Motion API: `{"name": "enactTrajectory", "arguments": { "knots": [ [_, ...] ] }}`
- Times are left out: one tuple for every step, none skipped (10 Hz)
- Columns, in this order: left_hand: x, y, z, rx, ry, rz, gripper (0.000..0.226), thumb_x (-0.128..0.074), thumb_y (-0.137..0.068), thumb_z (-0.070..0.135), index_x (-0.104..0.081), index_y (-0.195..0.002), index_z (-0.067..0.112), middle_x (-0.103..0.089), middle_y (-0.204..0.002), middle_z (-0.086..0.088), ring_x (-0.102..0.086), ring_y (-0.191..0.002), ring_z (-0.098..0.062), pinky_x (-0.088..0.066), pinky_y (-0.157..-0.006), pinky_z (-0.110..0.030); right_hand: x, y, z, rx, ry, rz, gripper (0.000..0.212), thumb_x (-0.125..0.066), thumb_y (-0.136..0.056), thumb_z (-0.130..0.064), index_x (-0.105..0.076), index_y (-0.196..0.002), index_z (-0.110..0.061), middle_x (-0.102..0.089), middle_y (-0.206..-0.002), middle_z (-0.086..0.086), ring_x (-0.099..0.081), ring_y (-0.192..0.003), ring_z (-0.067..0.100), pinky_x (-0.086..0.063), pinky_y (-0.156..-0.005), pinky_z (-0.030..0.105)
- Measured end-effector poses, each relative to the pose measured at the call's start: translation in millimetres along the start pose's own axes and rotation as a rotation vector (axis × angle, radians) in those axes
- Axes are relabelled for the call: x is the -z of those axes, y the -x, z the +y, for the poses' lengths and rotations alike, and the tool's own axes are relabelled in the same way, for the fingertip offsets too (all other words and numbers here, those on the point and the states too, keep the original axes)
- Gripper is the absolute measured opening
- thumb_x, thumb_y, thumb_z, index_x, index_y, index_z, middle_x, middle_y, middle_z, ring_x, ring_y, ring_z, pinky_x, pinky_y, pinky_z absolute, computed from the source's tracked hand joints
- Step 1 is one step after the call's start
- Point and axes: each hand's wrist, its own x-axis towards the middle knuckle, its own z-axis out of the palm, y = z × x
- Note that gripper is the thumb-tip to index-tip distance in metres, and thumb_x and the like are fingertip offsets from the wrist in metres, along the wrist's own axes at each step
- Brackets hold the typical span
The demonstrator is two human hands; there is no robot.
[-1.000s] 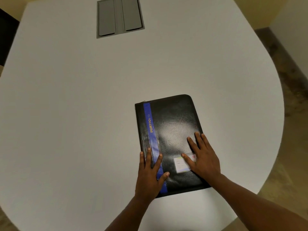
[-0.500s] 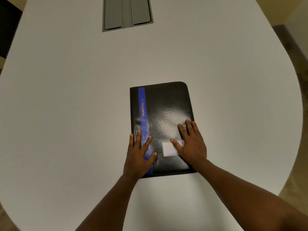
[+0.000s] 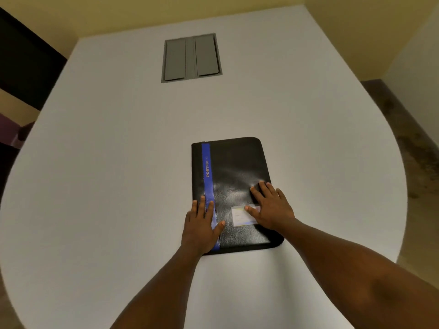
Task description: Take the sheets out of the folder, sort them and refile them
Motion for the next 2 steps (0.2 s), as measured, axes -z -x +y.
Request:
{"name": "enactTrajectory", "arguments": {
  "knots": [
    [15.4,13.0,10.3,0.033,0.019,-0.033,0.089,-0.003,-0.086,0.075,0.001,-0.154,0.018,0.007,-0.162,-0.004,0.006,-0.149,-0.025,-0.006,-0.119,-0.038,14.9,12.5,-9.0,0.031,-0.049,0.002,0.075,-0.026,-0.094,-0.069,-0.007,-0.156,-0.031,-0.001,-0.164,0.001,0.001,-0.151,0.022,-0.005,-0.121,0.040],
    [31.1,22.0,14.9,0.017,0.030,-0.049,0.082,-0.019,-0.093,0.068,-0.001,-0.154,0.016,0.004,-0.162,-0.004,0.003,-0.149,-0.024,-0.005,-0.119,-0.039,30.3,19.9,-23.3,0.074,-0.076,-0.007,0.075,-0.027,-0.093,-0.070,-0.011,-0.155,-0.032,-0.006,-0.164,-0.001,-0.004,-0.151,0.022,-0.008,-0.120,0.040]
  ]
}}
